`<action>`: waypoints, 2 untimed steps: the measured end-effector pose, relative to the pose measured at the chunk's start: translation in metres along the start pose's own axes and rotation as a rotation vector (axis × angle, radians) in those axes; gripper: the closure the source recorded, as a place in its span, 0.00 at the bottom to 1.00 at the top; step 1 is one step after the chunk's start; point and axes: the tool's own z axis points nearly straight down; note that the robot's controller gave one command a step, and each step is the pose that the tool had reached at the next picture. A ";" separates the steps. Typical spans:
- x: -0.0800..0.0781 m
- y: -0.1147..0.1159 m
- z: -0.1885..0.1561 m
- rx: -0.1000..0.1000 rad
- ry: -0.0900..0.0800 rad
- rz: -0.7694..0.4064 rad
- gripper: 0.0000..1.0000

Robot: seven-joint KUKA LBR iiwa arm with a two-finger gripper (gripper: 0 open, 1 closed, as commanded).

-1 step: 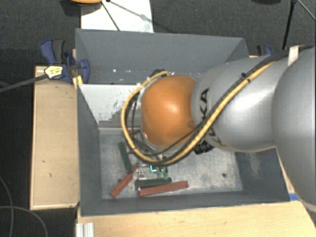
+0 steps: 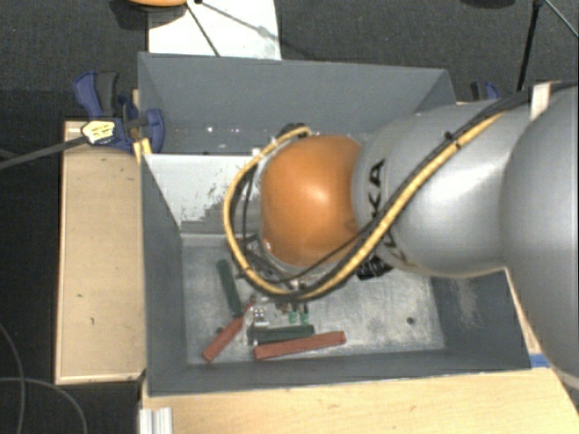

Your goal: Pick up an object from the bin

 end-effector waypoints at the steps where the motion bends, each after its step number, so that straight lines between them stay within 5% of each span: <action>1: 0.000 -0.025 0.057 -0.001 -0.004 -0.111 0.00; 2: 0.003 -0.033 0.059 0.000 0.002 -0.246 0.00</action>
Offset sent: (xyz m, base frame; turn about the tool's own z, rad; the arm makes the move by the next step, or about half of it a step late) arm -0.0036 -0.0383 -0.0265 -0.3474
